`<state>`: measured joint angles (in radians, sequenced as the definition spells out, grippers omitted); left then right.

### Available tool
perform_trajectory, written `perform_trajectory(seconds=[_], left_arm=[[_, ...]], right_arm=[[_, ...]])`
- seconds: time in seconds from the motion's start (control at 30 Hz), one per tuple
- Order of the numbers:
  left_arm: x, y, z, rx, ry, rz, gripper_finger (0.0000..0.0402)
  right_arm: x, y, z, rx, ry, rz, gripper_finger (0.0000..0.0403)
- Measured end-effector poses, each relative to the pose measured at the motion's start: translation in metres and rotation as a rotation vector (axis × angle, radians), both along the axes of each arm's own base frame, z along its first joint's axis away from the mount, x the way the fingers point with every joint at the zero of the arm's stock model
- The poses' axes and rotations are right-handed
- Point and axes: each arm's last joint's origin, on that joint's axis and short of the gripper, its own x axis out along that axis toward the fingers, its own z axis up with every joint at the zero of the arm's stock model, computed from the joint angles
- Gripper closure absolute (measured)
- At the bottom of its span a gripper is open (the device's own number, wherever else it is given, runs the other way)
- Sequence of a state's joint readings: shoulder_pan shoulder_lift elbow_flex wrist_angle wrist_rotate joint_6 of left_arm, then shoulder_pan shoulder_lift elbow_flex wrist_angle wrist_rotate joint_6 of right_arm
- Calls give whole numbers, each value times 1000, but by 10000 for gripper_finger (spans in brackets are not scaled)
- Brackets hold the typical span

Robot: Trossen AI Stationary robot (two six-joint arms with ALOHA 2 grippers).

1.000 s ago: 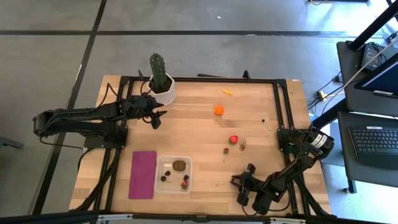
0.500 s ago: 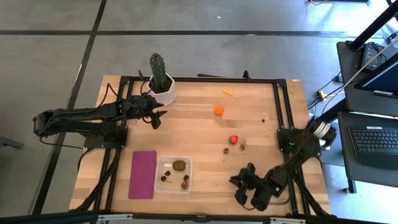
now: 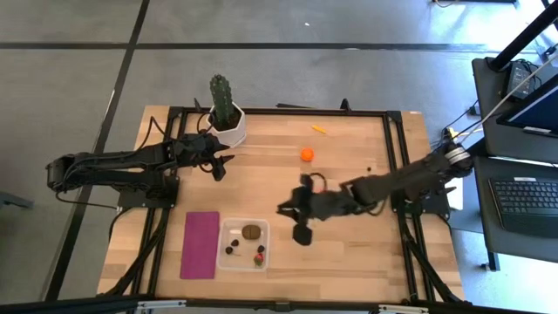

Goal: Pick and placing Produce into tupperware
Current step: Put the blueberry into the transparent bin

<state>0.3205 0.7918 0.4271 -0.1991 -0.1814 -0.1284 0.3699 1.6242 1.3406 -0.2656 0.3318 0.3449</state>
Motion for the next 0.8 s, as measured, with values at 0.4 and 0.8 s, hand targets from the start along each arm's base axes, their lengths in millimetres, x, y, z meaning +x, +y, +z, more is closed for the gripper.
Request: perform_trajectory(seconds=[0.4, 0.8], left_arm=[[0, 0, 0, 1, -1, 0, 225], [0, 0, 0, 4, 2, -3, 225]], right_arm=[[104, 7, -55, 57, 311, 199, 348], [126, 14, -111, 77, 482, 201, 331]])
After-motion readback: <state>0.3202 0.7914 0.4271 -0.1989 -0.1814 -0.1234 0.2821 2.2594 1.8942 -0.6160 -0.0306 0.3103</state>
